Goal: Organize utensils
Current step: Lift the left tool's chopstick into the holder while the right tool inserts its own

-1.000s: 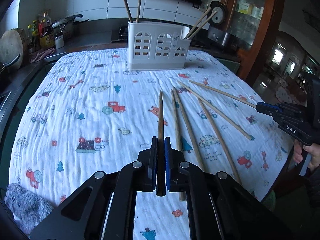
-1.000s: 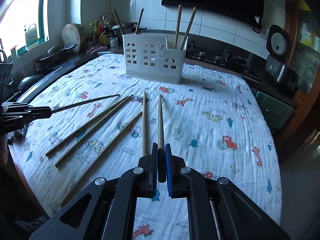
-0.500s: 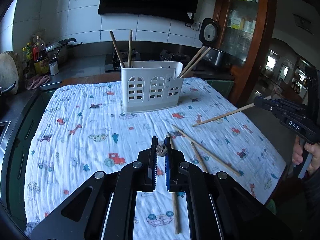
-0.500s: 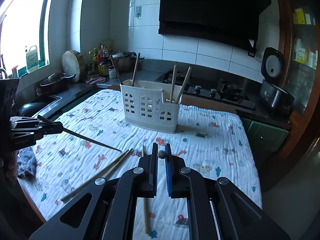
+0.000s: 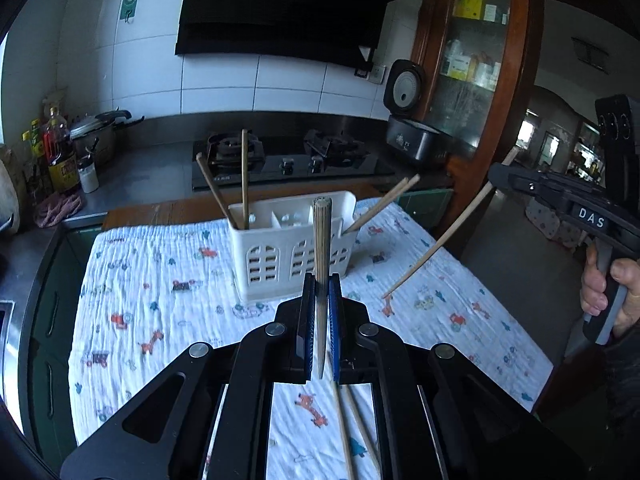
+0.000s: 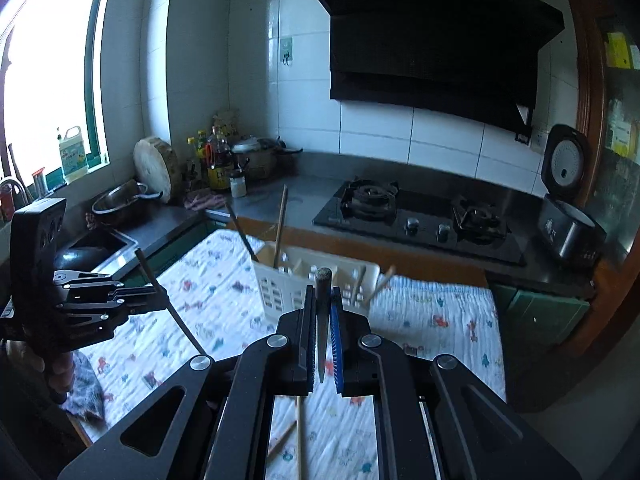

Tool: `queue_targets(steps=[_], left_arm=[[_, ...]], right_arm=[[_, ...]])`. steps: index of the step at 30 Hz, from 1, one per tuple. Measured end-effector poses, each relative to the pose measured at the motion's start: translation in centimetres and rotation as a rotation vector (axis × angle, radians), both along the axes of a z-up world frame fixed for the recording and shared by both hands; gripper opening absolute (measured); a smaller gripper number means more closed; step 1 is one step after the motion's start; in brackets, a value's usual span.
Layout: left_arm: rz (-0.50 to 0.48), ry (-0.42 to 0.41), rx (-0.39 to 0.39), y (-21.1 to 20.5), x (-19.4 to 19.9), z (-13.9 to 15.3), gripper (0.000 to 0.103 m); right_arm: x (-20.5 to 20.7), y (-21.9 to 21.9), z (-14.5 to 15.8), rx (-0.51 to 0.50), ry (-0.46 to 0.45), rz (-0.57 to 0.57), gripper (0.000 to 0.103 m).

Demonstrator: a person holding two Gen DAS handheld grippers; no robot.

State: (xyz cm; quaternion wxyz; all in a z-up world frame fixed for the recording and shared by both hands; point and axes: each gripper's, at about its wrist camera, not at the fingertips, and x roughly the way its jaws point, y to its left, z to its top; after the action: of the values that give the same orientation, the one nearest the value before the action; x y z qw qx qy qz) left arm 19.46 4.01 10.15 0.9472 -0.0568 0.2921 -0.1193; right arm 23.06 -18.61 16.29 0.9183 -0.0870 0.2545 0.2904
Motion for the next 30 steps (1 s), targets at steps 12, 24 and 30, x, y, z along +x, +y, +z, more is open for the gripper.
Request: queue_targets(steps=[12, 24, 30], left_arm=[[0.086, -0.18, 0.073, 0.5, 7.8, 9.8, 0.005], [0.159, -0.073, 0.026, 3.2, 14.6, 5.0, 0.005], [0.155, 0.001, 0.008, 4.0, 15.9, 1.8, 0.005]], right_arm=[[5.6, 2.7, 5.0, 0.022, -0.074, -0.027, 0.007], [11.2, 3.6, 1.8, 0.015, -0.008, -0.054, 0.007], [12.4, 4.4, -0.7, -0.002, 0.046, -0.041, 0.007]])
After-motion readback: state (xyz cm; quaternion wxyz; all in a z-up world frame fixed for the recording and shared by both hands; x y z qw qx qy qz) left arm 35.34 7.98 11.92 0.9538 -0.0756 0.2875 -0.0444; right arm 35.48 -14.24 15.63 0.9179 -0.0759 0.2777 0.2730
